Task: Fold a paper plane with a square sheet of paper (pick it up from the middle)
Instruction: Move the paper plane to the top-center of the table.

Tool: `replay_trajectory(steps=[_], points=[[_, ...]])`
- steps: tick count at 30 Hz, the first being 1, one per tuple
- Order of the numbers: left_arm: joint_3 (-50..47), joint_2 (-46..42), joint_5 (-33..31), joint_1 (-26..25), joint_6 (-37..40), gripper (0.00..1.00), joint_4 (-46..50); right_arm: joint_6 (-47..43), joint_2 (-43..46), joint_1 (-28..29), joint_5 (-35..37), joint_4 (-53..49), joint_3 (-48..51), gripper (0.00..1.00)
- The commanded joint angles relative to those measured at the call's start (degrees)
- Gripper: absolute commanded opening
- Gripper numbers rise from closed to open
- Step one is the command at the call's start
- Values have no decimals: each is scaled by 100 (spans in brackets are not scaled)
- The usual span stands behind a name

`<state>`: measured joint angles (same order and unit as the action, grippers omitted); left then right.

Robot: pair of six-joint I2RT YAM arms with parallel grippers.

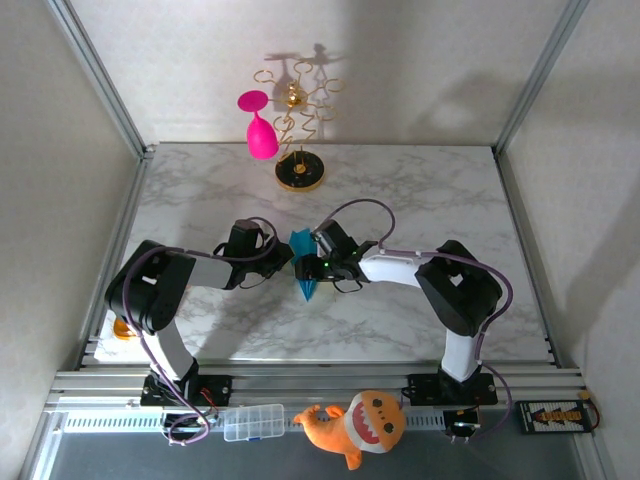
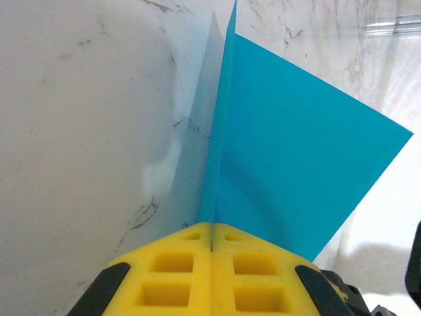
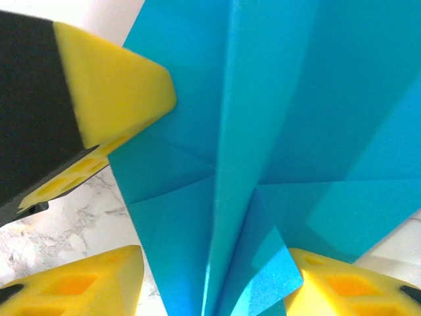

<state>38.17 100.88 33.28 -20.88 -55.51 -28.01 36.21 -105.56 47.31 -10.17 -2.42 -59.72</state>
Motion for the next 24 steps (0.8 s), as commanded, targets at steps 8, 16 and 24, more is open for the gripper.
replay_trajectory(steps=[8,16,24], points=[[84,-212,134,32,-22,1,-82,-76,-180,133,353,-257,-387,58],[103,-196,135,24,-15,1,-73,-184,-295,162,465,-483,-531,53],[94,-191,48,23,63,1,46,-45,-214,157,803,-596,-527,44]])
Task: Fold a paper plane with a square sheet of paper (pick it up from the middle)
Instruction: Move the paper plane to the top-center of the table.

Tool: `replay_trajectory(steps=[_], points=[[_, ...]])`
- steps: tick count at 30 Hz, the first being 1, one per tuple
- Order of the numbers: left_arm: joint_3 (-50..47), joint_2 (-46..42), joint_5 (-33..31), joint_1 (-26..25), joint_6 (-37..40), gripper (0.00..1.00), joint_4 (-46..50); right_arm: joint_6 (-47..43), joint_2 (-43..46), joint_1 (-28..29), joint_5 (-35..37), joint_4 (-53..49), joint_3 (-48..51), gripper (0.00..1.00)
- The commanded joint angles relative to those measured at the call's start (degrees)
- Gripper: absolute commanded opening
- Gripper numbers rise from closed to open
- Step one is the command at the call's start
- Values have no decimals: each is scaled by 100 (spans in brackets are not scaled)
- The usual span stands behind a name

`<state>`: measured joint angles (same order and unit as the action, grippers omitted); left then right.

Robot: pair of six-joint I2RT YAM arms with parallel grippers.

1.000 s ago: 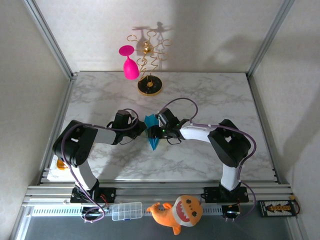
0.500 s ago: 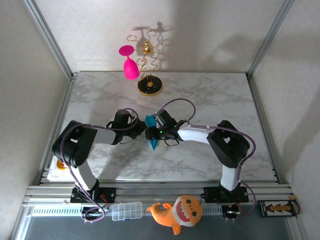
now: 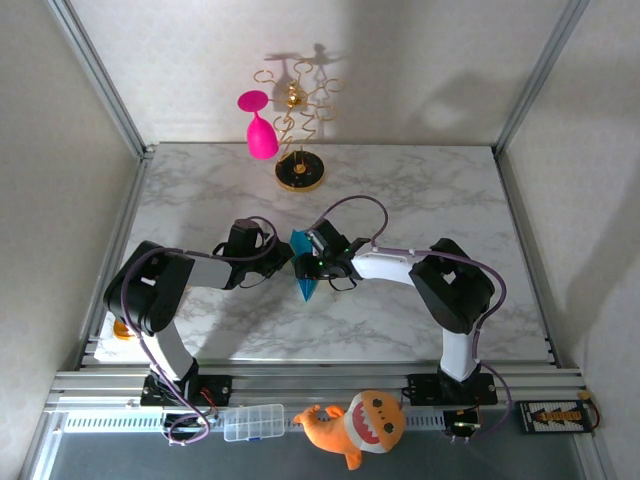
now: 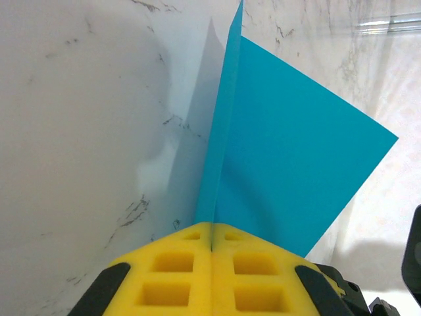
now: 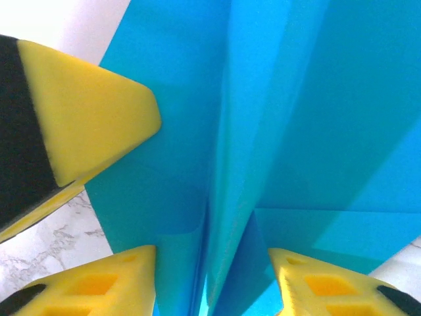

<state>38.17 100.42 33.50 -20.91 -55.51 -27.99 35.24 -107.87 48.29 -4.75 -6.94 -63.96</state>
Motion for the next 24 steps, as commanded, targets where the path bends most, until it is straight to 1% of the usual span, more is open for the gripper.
replay_trajectory(steps=[1,7,10,15,24], points=[[85,-147,12,25,64,1,46,82,34,61,285,-134,-82,42],[78,-120,-21,25,73,1,64,245,102,92,487,-167,-68,30],[85,-114,-27,25,69,1,52,274,61,102,507,-233,-111,27],[76,-122,-27,25,60,1,57,290,-107,162,362,-328,-277,26],[41,-129,-45,25,35,3,38,666,-363,218,395,-565,-457,25]])
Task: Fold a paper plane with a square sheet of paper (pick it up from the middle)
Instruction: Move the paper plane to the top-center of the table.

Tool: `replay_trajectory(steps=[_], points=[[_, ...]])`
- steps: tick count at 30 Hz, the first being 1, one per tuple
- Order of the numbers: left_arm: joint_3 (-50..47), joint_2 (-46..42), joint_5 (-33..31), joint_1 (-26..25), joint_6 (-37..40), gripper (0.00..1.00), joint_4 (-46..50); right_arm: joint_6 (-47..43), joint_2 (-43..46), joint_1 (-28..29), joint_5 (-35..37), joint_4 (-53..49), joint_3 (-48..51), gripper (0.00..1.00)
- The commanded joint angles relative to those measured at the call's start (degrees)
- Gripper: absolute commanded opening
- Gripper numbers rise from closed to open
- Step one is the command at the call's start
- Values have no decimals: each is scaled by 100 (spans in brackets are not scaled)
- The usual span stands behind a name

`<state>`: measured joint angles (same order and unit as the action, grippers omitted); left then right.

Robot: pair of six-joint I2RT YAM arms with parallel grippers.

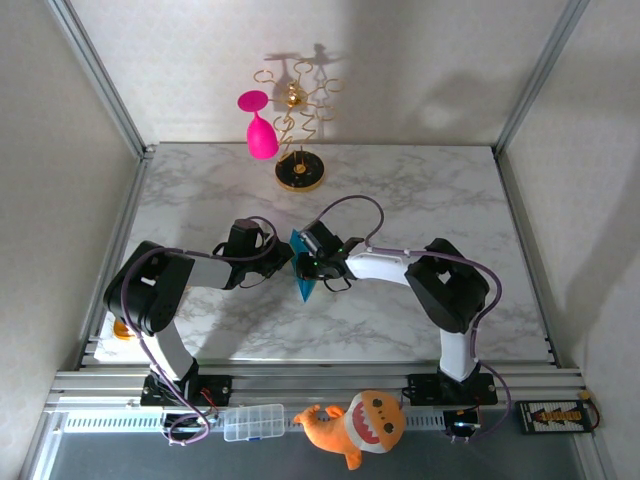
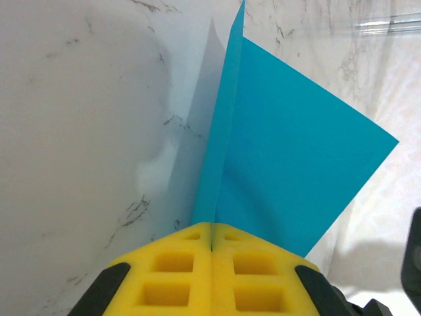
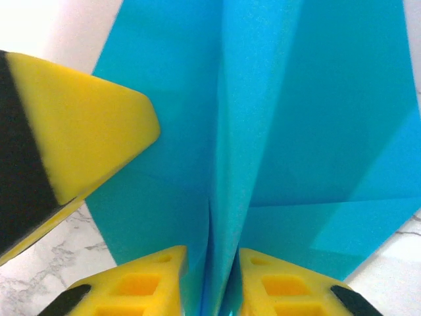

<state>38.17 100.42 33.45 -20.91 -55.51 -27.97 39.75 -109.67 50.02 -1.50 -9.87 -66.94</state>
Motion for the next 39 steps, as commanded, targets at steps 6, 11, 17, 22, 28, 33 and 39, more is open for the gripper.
replay_trajectory(steps=[6,11,17,22,28,33,39], points=[[32,-175,-84,25,42,7,62,330,-231,53,90,-308,-205,21],[84,-377,-291,98,189,21,354,379,-68,37,613,-610,-271,9],[-10,-1005,-899,409,469,51,869,-343,330,-504,1415,-1087,-303,7],[-123,-1584,-1676,497,794,68,1439,-1316,99,-1420,1216,-1186,-668,6],[-162,-2192,-2497,512,1241,86,1996,-2126,-706,-2025,1005,-1557,-1851,6],[-148,-2426,-2765,518,1427,93,2231,-2387,-1417,-2236,1039,-1931,-2844,7],[-178,-2404,-2662,518,1464,96,2243,-2456,-1835,-2352,997,-2075,-3375,9]])
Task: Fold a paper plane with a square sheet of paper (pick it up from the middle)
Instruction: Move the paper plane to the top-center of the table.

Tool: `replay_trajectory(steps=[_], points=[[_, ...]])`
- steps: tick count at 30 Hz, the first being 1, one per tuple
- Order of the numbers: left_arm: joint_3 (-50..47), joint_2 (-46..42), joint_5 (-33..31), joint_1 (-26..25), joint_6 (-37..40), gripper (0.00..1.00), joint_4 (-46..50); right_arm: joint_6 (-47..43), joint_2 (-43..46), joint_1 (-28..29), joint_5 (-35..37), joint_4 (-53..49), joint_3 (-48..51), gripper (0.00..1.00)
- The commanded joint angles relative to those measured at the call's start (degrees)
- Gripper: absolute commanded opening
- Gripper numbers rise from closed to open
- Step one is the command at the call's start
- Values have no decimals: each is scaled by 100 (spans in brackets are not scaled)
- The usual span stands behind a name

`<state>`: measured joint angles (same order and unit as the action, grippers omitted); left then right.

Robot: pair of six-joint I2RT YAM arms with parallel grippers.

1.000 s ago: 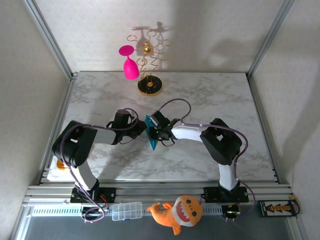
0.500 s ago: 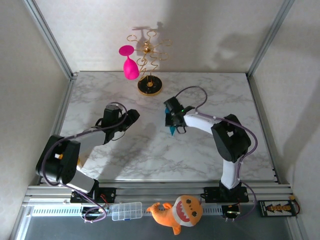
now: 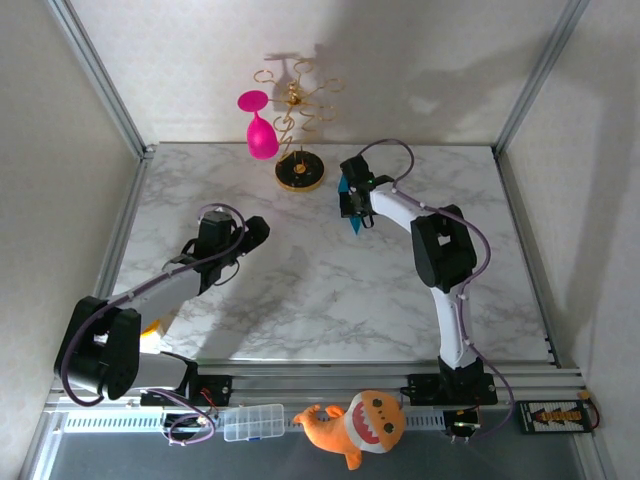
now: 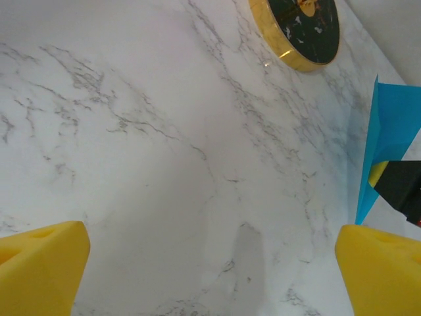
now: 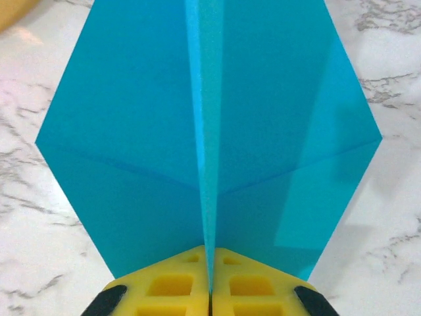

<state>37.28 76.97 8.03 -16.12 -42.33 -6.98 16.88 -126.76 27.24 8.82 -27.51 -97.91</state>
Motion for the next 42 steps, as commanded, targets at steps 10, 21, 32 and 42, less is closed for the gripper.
replay_trajectory(steps=[10,21,32,42], points=[[-97,98,32,39,111,99,74,213,-461,-149,-213,-327,-314,15],[-98,126,82,45,114,99,85,412,-575,-151,-65,-371,-281,23],[-80,270,169,39,84,99,31,1098,-761,-149,193,-417,-79,28],[-74,316,243,44,34,99,-14,1076,-666,-114,206,-463,-373,31]])
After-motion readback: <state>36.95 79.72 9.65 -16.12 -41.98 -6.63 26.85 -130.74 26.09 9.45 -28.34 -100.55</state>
